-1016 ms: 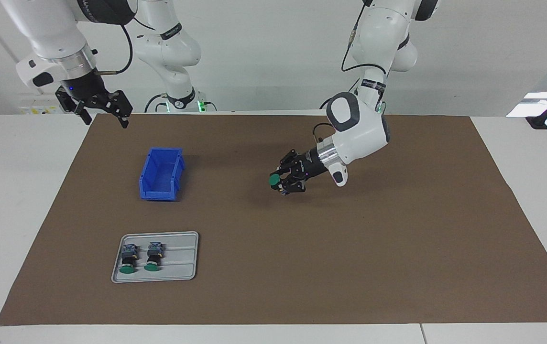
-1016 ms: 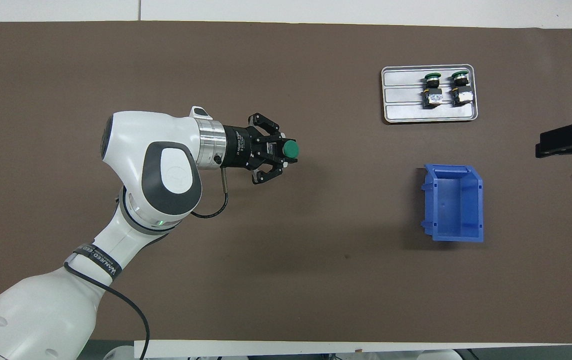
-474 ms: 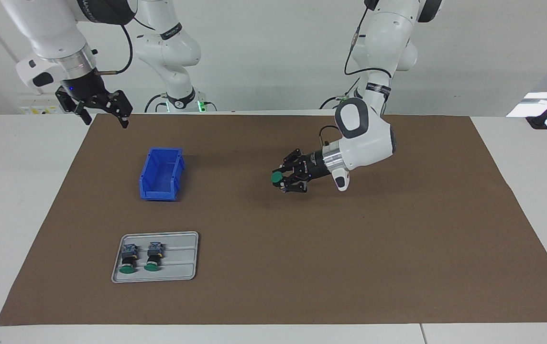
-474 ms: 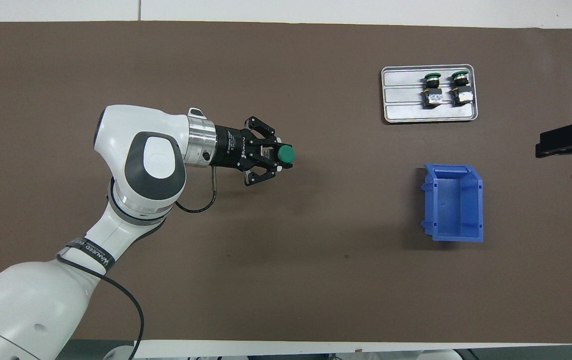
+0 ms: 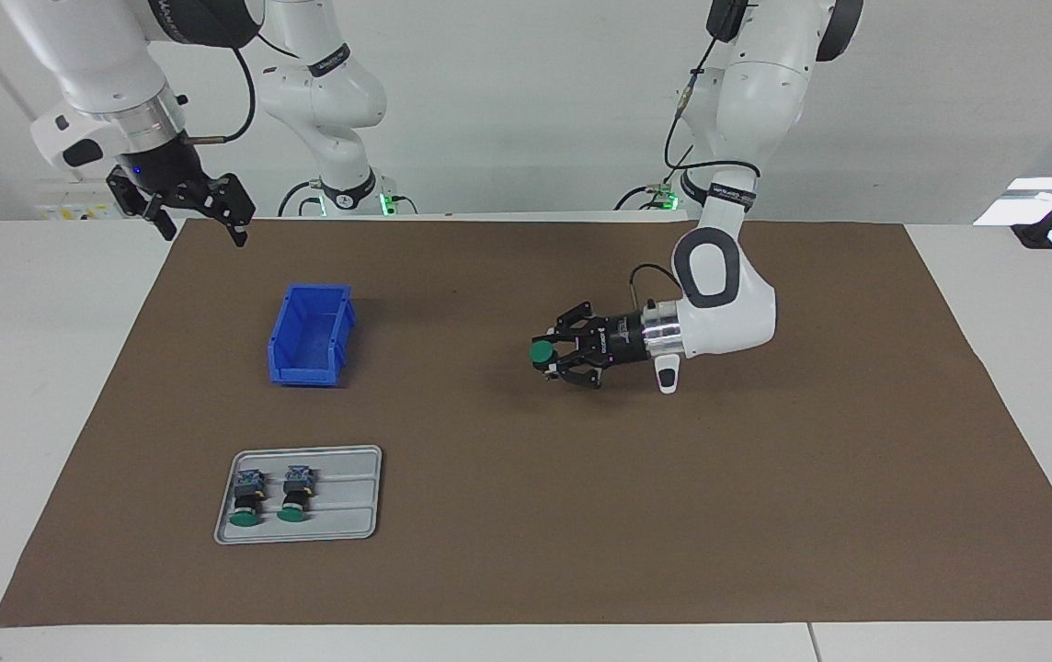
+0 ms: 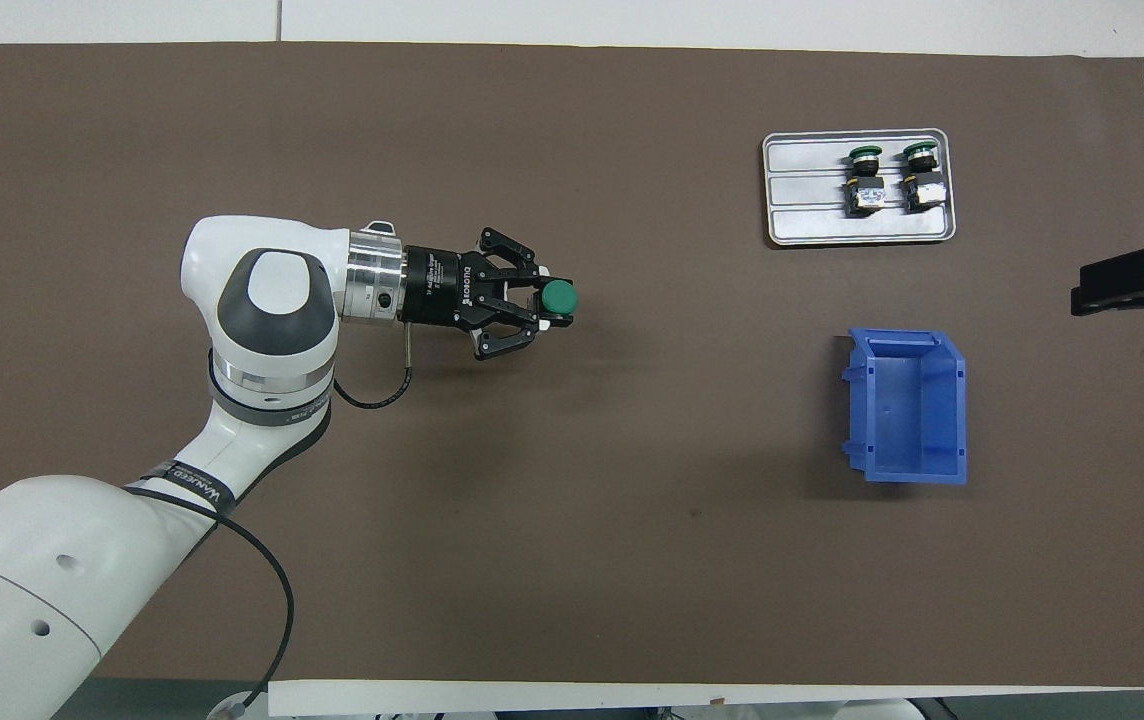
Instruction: Place and press button with both arms
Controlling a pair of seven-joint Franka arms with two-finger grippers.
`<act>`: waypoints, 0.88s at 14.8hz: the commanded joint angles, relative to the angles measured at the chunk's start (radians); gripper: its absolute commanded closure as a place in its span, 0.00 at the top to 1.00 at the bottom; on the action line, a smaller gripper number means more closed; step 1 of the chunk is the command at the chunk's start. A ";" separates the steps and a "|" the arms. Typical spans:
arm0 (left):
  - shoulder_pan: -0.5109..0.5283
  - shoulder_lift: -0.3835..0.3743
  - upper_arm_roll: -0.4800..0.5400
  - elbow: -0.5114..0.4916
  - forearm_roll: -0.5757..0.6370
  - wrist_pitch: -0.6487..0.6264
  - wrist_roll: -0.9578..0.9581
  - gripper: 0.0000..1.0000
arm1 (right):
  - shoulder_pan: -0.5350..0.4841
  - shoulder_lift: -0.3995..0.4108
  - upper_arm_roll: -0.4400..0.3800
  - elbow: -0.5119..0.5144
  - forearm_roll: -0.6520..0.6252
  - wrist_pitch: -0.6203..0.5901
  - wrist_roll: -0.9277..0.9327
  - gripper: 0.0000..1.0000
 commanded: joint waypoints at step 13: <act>0.034 0.239 0.000 0.102 -0.215 -0.209 0.256 0.00 | -0.012 -0.012 0.007 -0.011 0.007 -0.008 -0.020 0.99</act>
